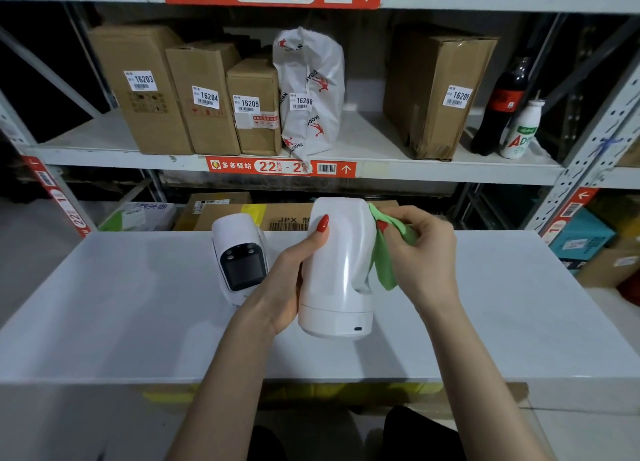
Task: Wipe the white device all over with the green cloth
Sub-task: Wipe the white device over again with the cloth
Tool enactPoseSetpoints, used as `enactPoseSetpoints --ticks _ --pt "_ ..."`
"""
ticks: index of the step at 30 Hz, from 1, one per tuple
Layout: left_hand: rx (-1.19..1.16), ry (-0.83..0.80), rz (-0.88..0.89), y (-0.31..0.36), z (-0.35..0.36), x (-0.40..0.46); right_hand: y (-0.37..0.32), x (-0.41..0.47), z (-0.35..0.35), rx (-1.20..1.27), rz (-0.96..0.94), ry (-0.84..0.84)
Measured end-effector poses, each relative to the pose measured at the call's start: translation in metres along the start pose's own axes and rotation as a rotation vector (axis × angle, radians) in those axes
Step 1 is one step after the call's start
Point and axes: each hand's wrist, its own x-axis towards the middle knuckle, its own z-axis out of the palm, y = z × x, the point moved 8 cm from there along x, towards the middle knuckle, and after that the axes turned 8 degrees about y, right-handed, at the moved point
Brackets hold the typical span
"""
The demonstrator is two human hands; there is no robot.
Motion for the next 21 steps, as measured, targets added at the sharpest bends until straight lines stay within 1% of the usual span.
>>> enactPoseSetpoints --ticks 6,9,11,13,15,18,19,21 --pt "0.043 0.019 -0.020 -0.004 -0.002 0.002 -0.016 -0.003 -0.001 0.000 -0.115 0.012" --pt "0.053 0.022 -0.037 -0.007 -0.003 0.003 -0.011 -0.004 0.003 -0.087 -0.099 -0.005" --pt "0.049 0.022 -0.040 -0.009 -0.003 0.004 -0.008 -0.003 0.005 -0.102 -0.079 -0.016" --pt "0.028 0.023 -0.033 -0.008 -0.003 0.005 -0.007 -0.002 0.005 -0.056 -0.061 -0.033" --pt "-0.003 0.033 -0.012 -0.006 -0.003 0.006 -0.012 -0.002 0.006 0.041 -0.044 -0.076" --pt "-0.049 0.063 -0.004 -0.005 -0.007 0.008 -0.021 -0.007 0.013 0.175 -0.027 -0.218" --pt "-0.060 0.074 -0.004 -0.005 -0.009 0.008 -0.023 -0.008 0.015 0.189 -0.029 -0.255" --pt "-0.079 0.092 -0.003 -0.006 -0.012 0.010 -0.023 -0.009 0.016 0.188 -0.045 -0.271"
